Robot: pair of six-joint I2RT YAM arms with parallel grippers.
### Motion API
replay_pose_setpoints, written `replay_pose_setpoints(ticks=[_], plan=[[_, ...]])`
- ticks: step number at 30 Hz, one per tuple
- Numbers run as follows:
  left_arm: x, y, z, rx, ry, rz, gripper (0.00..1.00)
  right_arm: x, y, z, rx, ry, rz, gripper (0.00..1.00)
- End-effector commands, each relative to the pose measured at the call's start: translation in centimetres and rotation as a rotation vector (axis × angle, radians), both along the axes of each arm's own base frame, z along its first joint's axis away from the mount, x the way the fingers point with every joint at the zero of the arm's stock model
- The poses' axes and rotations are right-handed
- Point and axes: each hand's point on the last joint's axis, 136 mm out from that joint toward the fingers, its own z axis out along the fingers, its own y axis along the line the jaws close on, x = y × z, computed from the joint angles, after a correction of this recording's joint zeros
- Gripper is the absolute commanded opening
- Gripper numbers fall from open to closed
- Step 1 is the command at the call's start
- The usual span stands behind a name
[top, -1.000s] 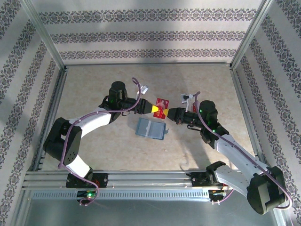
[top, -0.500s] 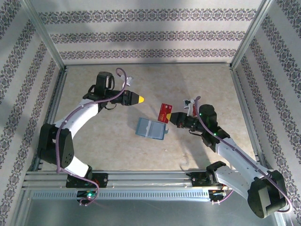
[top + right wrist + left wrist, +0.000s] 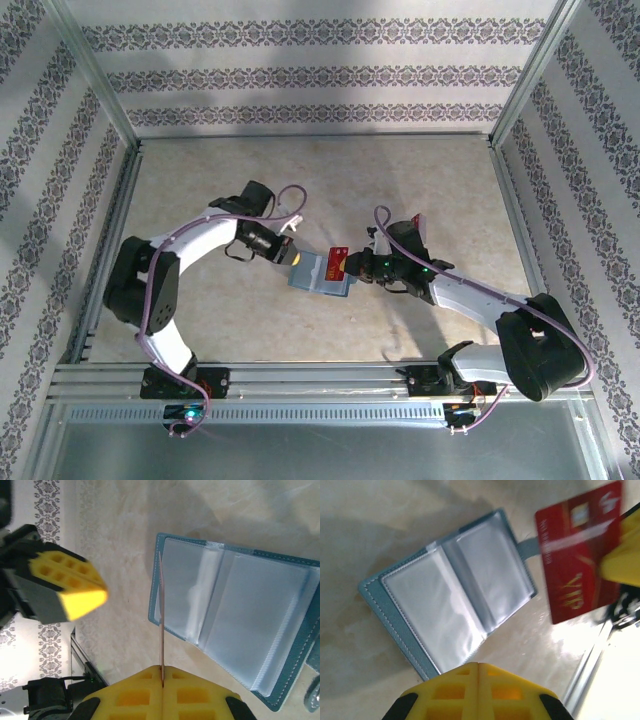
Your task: Put the credit cards into the card holder
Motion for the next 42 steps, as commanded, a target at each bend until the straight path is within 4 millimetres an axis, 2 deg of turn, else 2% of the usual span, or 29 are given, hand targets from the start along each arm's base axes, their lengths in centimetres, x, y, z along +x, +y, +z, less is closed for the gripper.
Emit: replay_pose_setpoints(ticks=[1, 6, 14, 19, 28, 34, 42], plan=[[-0.4, 0.2, -0.9, 0.107, -0.03, -0.081, 0.0, 0.5, 0.6, 1.1, 0.015, -0.013, -0.004, 0.0], [-0.5, -0.2, -2.8, 0.175, -0.025, -0.118, 0.0, 0.0, 0.5, -0.2, -0.012, 0.011, 0.001, 0.0], [0.1, -0.7, -4.4, 0.227, -0.006, -0.148, 0.0, 0.0, 0.8, -2.3, -0.039, 0.042, 0.009, 0.0], [0.5, 0.3, -6.2, 0.303, -0.008, -0.146, 0.0, 0.1, 1.4, -2.8, -0.042, 0.052, 0.02, 0.0], [-0.1, 1.2, -8.9, 0.36, 0.041, -0.151, 0.0, 0.3, 2.6, -3.7, -0.037, 0.071, 0.054, 0.0], [-0.3, 1.5, -9.3, 0.374, 0.048, -0.158, 0.0, 0.3, 3.2, -4.0, -0.011, 0.086, 0.064, 0.0], [-0.3, 1.6, -9.1, 0.374, 0.029, -0.161, 0.0, 0.6, 3.6, -6.2, -0.012, 0.137, 0.07, 0.0]])
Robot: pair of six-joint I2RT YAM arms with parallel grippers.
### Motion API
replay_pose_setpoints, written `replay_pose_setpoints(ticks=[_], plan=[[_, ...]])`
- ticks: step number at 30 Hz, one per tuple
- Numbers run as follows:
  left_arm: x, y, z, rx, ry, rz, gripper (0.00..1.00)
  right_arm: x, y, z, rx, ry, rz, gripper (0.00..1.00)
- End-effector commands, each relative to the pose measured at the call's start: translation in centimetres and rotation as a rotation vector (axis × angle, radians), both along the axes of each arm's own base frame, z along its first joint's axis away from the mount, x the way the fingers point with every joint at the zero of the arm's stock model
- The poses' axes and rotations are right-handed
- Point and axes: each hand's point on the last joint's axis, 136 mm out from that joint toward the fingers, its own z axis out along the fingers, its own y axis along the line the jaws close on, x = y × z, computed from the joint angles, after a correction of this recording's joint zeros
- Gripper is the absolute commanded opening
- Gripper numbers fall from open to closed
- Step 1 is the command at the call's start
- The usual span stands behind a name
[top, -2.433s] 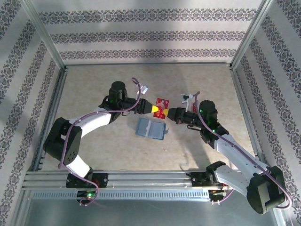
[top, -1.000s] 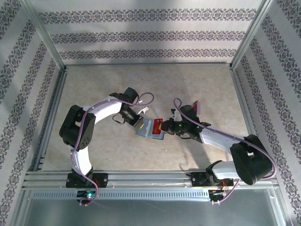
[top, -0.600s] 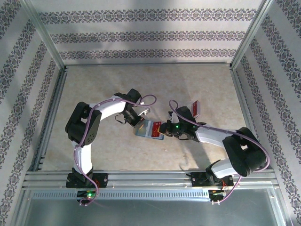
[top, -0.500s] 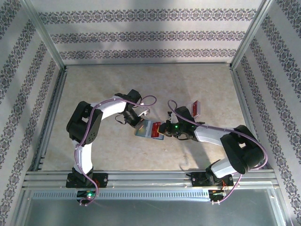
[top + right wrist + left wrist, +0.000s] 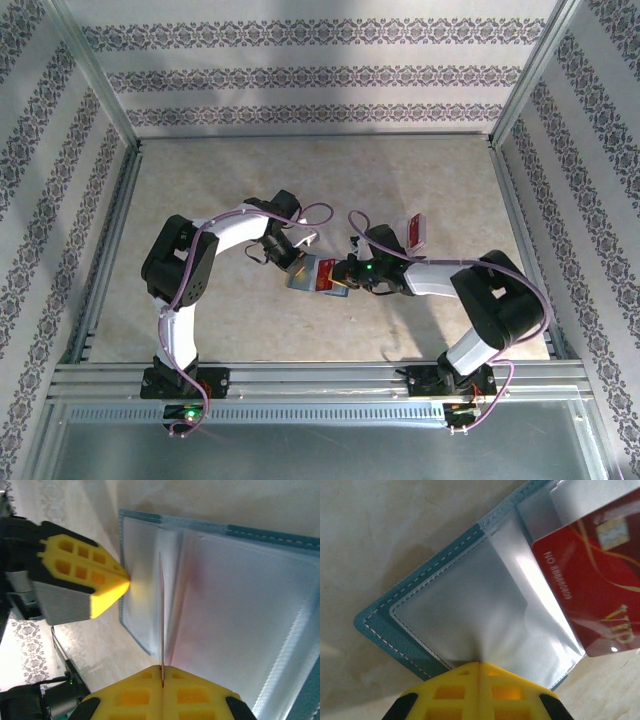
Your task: Put the credit cards into the card holder
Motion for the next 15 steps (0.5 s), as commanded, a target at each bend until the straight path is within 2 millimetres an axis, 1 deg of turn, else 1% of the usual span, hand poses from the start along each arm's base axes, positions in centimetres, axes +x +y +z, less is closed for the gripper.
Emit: replay_pose_setpoints(ticks=[1, 4, 15], plan=[[-1.4, 1.6, -1.9, 0.088, 0.029, -0.029, 0.0, 0.3, 0.9, -0.1, 0.032, 0.0, 0.018, 0.0], [-1.5, 1.6, -1.8, 0.088, 0.027, -0.032, 0.0, 0.1, 0.7, -0.5, 0.034, 0.016, 0.014, 0.0], [-1.4, 1.7, -2.0, 0.093, 0.021, -0.037, 0.0, -0.4, -1.0, -2.2, 0.012, 0.046, -0.004, 0.0]])
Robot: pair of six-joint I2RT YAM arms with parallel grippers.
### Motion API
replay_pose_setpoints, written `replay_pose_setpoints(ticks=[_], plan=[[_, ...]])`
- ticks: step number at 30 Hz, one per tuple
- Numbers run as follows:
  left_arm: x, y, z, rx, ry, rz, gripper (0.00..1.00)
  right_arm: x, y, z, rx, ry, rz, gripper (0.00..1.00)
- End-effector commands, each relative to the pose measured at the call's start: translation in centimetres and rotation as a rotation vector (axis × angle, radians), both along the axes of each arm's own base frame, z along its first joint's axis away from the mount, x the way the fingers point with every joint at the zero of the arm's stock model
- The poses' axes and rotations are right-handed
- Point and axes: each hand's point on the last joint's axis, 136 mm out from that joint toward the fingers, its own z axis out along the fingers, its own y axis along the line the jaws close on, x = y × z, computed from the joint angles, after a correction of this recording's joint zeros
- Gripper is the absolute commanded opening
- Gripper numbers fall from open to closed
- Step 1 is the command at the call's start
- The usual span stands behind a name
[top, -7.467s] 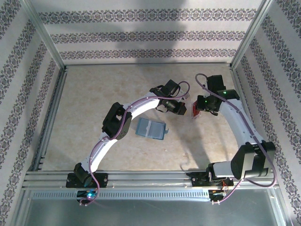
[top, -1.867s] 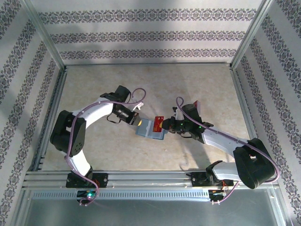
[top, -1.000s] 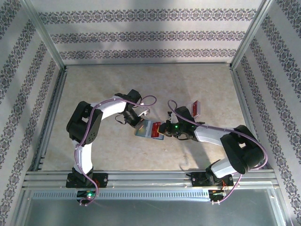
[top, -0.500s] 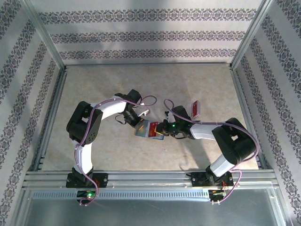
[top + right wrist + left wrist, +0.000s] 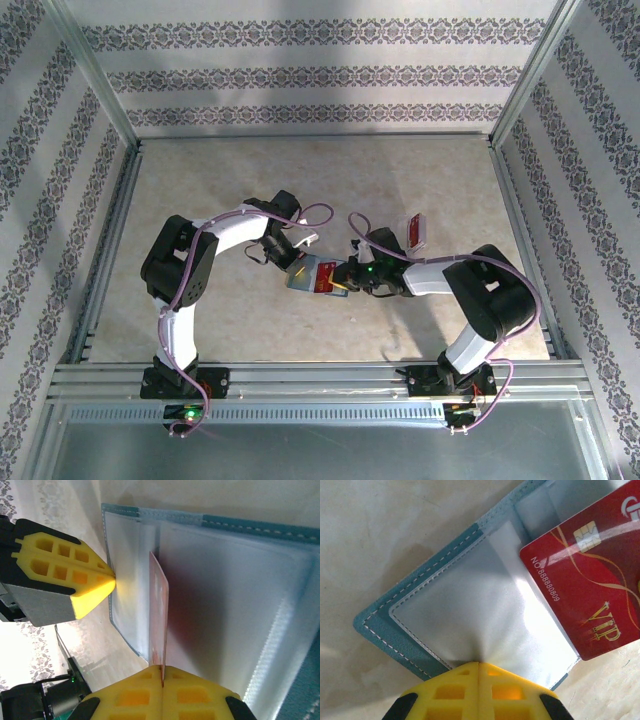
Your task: Put the credit cards into the card holder
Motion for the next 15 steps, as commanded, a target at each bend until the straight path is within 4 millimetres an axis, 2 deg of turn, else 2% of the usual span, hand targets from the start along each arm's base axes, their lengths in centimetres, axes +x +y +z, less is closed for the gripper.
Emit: replay_pose_setpoints(ticks=[1, 8, 15], plan=[[-1.4, 1.7, -1.9, 0.093, 0.03, -0.029, 0.0, -0.4, -0.7, -1.3, -0.016, 0.024, 0.001, 0.0], [-1.4, 1.5, -2.0, 0.087, 0.037, -0.029, 0.0, -0.6, -0.5, -3.0, -0.042, 0.047, 0.016, 0.0], [-1.4, 1.6, -2.0, 0.09, 0.036, -0.033, 0.0, 0.0, -0.2, -3.1, -0.042, 0.024, 0.025, 0.0]])
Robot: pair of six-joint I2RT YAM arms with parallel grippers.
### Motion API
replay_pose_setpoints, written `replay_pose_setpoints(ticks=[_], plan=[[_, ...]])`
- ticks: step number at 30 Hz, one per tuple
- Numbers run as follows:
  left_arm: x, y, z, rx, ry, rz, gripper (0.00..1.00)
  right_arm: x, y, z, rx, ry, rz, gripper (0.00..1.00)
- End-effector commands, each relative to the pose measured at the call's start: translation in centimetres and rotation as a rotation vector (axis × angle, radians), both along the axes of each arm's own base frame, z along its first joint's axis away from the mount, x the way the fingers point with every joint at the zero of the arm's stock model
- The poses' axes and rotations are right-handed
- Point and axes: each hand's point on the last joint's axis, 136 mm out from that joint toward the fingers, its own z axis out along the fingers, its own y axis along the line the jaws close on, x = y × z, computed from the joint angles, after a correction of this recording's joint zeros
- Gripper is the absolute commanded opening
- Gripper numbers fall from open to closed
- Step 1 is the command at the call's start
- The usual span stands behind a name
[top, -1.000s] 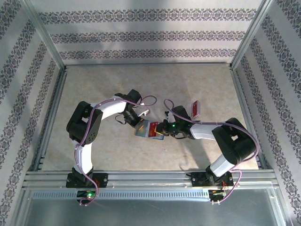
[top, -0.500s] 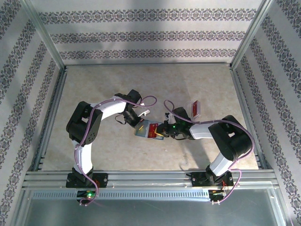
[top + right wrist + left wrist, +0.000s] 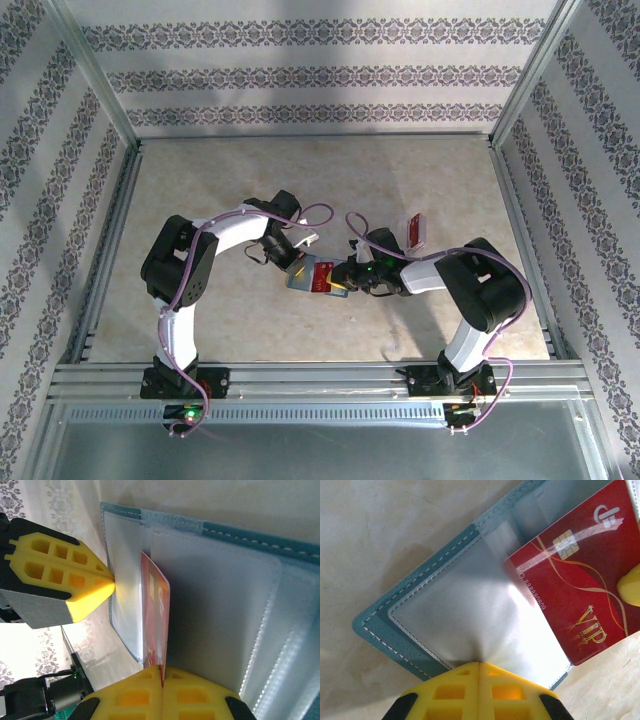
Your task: Put the credit cards into the card holder
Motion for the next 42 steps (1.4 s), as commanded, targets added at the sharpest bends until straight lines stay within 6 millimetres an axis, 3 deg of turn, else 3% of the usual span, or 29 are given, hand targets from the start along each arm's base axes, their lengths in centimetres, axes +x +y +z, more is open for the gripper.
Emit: replay_pose_setpoints(ticks=[1, 7, 26, 36, 42], plan=[[-1.4, 1.6, -2.1, 0.09, 0.042, -0.031, 0.0, -0.3, -0.8, -2.5, -0.078, 0.033, -0.005, 0.0], [-1.4, 1.6, -2.0, 0.093, 0.037, -0.031, 0.0, -0.1, -1.7, -2.5, -0.096, 0.023, -0.028, 0.0], [-1.4, 1.5, -1.9, 0.089, 0.042, -0.03, 0.0, 1.9, -0.5, -1.8, 0.073, 0.0, -0.114, 0.0], [-1.6, 1.5, -2.0, 0.085, 0.047, -0.024, 0.0, 0.6, 0.6, -2.5, 0.058, 0.019, -0.055, 0.0], [-1.1, 1.3, -1.2, 0.077, 0.02, -0.003, 0.0, -0.4, 0.2, -3.2, -0.039, 0.035, -0.031, 0.0]])
